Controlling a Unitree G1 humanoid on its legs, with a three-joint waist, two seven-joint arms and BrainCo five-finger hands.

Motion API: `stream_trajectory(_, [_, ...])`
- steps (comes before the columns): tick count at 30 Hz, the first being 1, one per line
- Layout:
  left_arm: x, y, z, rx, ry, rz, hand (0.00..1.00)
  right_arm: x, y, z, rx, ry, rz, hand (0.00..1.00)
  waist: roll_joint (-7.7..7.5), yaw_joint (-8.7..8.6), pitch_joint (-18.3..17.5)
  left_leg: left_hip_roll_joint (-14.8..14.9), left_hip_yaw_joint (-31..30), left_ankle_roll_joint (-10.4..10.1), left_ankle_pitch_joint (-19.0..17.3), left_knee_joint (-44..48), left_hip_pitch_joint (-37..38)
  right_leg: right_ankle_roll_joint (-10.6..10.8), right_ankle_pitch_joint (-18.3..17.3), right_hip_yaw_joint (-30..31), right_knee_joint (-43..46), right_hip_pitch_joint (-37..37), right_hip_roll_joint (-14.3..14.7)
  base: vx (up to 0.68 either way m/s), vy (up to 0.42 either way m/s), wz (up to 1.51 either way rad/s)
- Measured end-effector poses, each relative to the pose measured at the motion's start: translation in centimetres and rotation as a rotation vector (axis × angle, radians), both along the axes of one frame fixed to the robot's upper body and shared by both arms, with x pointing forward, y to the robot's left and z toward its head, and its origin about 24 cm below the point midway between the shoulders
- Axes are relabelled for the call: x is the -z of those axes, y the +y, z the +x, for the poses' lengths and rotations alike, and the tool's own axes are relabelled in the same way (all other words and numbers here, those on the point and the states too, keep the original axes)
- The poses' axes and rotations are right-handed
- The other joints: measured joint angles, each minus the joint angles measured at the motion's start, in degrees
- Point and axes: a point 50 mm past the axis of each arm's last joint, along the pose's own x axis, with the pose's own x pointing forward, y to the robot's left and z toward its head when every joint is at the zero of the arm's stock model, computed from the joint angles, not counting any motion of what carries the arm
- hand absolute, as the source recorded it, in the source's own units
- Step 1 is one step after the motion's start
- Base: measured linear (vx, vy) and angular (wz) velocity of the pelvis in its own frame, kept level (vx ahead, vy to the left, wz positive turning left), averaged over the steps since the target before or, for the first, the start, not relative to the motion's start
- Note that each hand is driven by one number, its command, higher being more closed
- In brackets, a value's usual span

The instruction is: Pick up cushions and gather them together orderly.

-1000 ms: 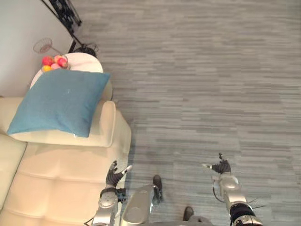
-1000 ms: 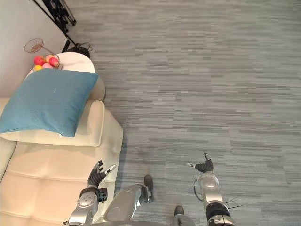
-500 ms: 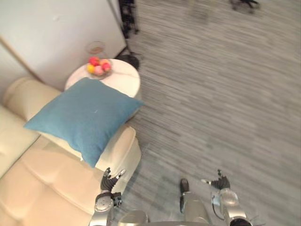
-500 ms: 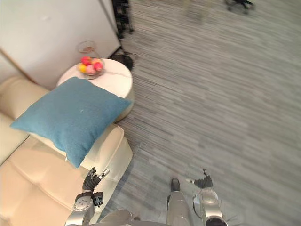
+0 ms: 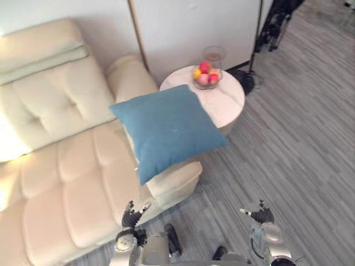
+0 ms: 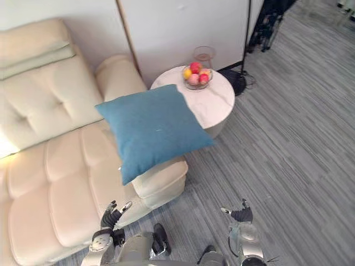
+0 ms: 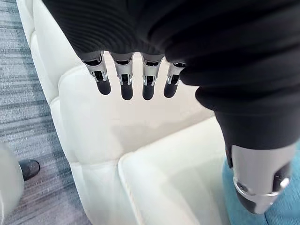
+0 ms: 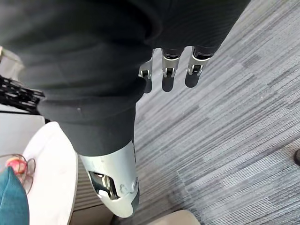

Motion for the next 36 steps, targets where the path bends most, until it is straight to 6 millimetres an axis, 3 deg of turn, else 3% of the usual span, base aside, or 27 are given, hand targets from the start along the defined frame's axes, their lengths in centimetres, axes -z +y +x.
stream_trajectory(2, [0.4,-0.1,-0.8,0.005,0.027,-0.011,0.0,0.3,-0.3,-0.5,0.01,0.023,-0.001,0.0,0.15,-0.42,0.0,-1.7,-0.6,0.3,-2.4,-1.7,4.3,1.8,-1.2,1.6,14.5,-2.7,-4.3,0.18,0.126,0.29])
stream_trajectory(4, [0.8,-0.1,-1.2,0.025,0.051,-0.008,0.0,0.5,-0.3,-1.0,0.006,0.039,-0.002,0.0,-1.01,-1.37,-0.1,-4.1,-2.7,0.5,-3.5,-3.2,7.4,0.8,1.7,7.2,33.6,-10.2,-9.0,0.17,0.088,0.59])
stream_trajectory(5, [0.9,0.0,-1.4,0.04,0.063,0.004,0.0,0.8,-0.3,-1.4,0.01,0.053,-0.001,0.0,-1.42,-3.13,-0.3,-4.5,-4.6,0.9,-3.9,-3.0,8.2,0.6,-0.2,10.9,40.2,-13.9,-8.5,0.17,0.015,0.93])
stream_trajectory(6, [0.9,0.1,-1.5,0.041,0.068,0.007,0.0,0.8,-0.3,-1.6,0.012,0.056,-0.002,0.0,-1.42,-3.72,-0.3,-4.6,-5.4,1.0,-3.9,-3.1,8.6,0.4,-1.4,12.4,41.3,-15.5,-7.7,0.18,-0.026,0.83])
stream_trajectory(8, [0.8,0.4,-1.4,0.041,0.069,0.014,0.0,0.8,-0.4,-1.6,0.015,0.056,-0.006,0.0,-1.32,-3.85,-0.2,-4.5,-6.9,0.8,-3.8,-3.9,10.1,0.0,-4.0,16.0,36.6,-19.2,-3.4,0.19,-0.066,0.48])
stream_trajectory(9, [0.8,0.3,-1.2,0.042,0.063,0.015,0.0,0.7,-0.6,-1.6,0.021,0.054,-0.007,0.0,-1.3,-3.85,-0.2,-4.2,-8.3,0.7,-3.7,-3.9,10.5,0.1,-4.7,18.5,30.1,-19.8,-0.3,0.16,-0.099,0.56])
stream_trajectory(11, [0.5,0.4,-0.6,0.044,0.048,0.019,0.0,0.7,-0.8,-1.6,0.034,0.052,-0.011,0.0,-1.2,-4.27,-0.1,-4.1,-10.7,-0.1,-3.5,-3.9,10.4,0.4,-4.4,23.4,20.1,-19.9,3.7,0.12,-0.117,0.75])
stream_trajectory(12, [0.4,0.5,-0.3,0.047,0.04,0.025,0.0,0.6,-1.2,-1.8,0.063,0.048,-0.01,0.0,-1.56,-4.88,-0.2,-4.4,-12.2,-1.4,-3.5,-4.0,10.3,0.1,-1.4,26.8,11.1,-18.6,5.5,0.16,-0.177,0.97])
stream_trajectory(13, [0.3,0.8,0.0,0.053,0.036,0.038,0.0,0.6,-1.8,-2.3,0.1,0.052,-0.014,0.0,-2.62,-5.24,-0.1,-5.7,-14.2,-2.3,-3.8,-3.9,10.6,-1.5,5.8,28.3,7.6,-18.1,5.2,0.17,-0.205,0.87])
stream_trajectory(17, [0.3,0.2,0.3,0.042,0.029,0.027,0.0,-0.8,-3.6,-1.6,0.165,-0.025,-0.041,0.0,-0.14,-4.58,-0.8,-2.6,-15.6,-5.3,-3.3,-6.0,10.7,-3.0,5.1,25.8,6.8,-17.9,7.5,0.15,-0.217,0.18])
stream_trajectory(19, [0.0,0.2,0.6,0.041,0.014,0.026,0.0,-1.7,-4.5,-1.2,0.193,-0.071,-0.061,0.0,0.15,-5.14,-1.0,-1.7,-16.5,-7.1,-2.1,-9.3,10.9,-4.0,5.7,24.0,4.4,-16.9,8.5,0.05,-0.16,0.24])
stream_trajectory(24, [-1.3,0.2,2.0,0.039,-0.068,0.027,0.0,-3.8,-6.7,-1.0,0.246,-0.157,-0.135,0.0,0.02,-5.16,-1.0,-1.4,-18.7,-7.6,0.5,-13.6,10.7,-4.9,6.6,21.4,0.9,-16.0,8.7,0.03,-0.056,0.24])
stream_trajectory(29, [-3.7,0.2,4.5,0.008,-0.216,-0.017,0.0,-5.9,-6.2,3.0,0.158,-0.257,-0.147,0.0,0.73,-5.07,-0.7,-2.0,-19.4,-7.2,2.8,-15.6,8.2,-4.8,9.3,20.2,-3.3,-17.5,8.4,0.06,0.011,0.09])
stream_trajectory(32, [-6.1,-0.4,7.6,0.011,-0.34,-0.04,0.0,-8.1,-4.9,6.7,0.056,-0.351,-0.134,0.0,1.65,-4.98,0.2,-2.5,-20.1,-7.4,4.0,-15.6,4.5,-5.1,11.7,19.9,-5.6,-19.7,8.0,0.01,0.026,0.12])
stream_trajectory(35, [-9.4,-2.0,11.3,0.059,-0.491,-0.053,0.0,-11.7,-3.0,11.3,-0.062,-0.474,-0.149,0.0,2.39,-4.76,2.7,-3.1,-20.5,-7.7,5.1,-15.4,1.1,-5.2,13.4,19.7,-6.6,-22.2,7.3,-0.05,0.042,0.11])
stream_trajectory(36, [-9.9,-2.3,11.9,0.07,-0.512,-0.053,0.0,-12.2,-2.8,11.9,-0.076,-0.49,-0.151,0.0,2.39,-4.72,2.9,-3.2,-20.6,-7.6,5.2,-15.3,0.4,-5.2,13.5,19.6,-6.7,-22.8,7.2,-0.08,0.033,0.12])
